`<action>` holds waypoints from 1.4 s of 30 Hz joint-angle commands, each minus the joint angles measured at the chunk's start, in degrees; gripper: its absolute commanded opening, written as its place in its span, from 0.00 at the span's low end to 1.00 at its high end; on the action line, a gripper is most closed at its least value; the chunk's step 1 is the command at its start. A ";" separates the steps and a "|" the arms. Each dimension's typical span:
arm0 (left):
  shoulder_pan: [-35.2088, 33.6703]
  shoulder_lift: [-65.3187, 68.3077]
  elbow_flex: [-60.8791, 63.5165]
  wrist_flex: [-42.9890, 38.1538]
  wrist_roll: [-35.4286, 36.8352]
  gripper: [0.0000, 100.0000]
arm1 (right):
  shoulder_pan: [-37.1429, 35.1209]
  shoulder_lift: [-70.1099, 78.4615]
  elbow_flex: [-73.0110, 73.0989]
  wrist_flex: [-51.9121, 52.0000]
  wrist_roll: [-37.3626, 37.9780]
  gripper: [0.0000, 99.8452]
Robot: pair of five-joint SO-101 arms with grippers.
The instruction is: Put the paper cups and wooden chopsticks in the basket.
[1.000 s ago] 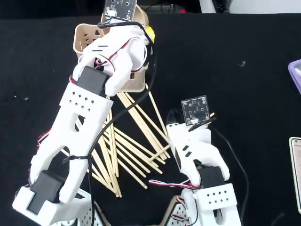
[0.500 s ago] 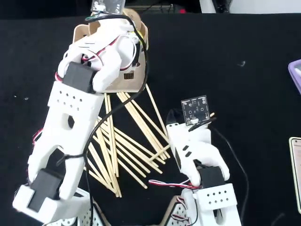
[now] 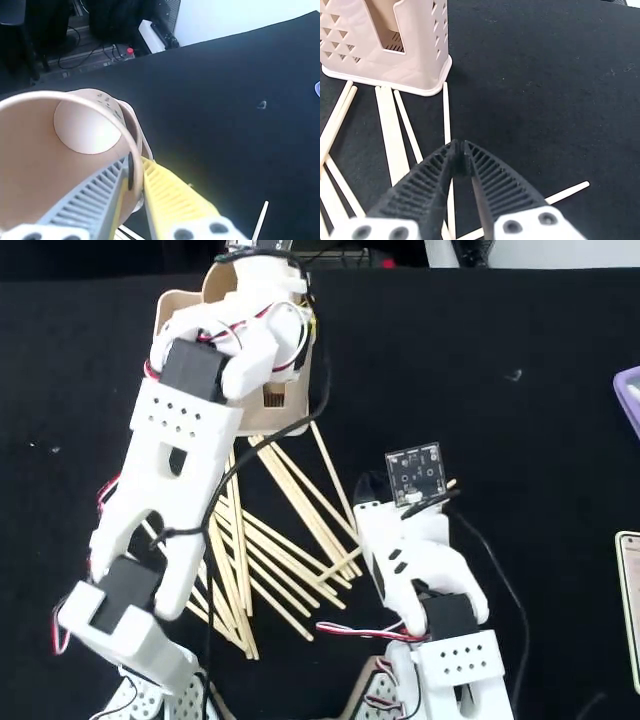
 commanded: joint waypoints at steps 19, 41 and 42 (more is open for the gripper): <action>-0.84 14.59 -32.84 14.33 -5.01 0.03 | 0.70 -1.36 -0.22 -1.23 -0.62 0.01; -0.75 20.57 -35.65 19.16 -9.93 0.03 | 0.70 -1.36 -0.22 -1.23 -0.62 0.01; -0.84 20.84 -35.65 18.46 -9.93 0.03 | 0.70 -1.36 -0.22 -1.23 -0.62 0.01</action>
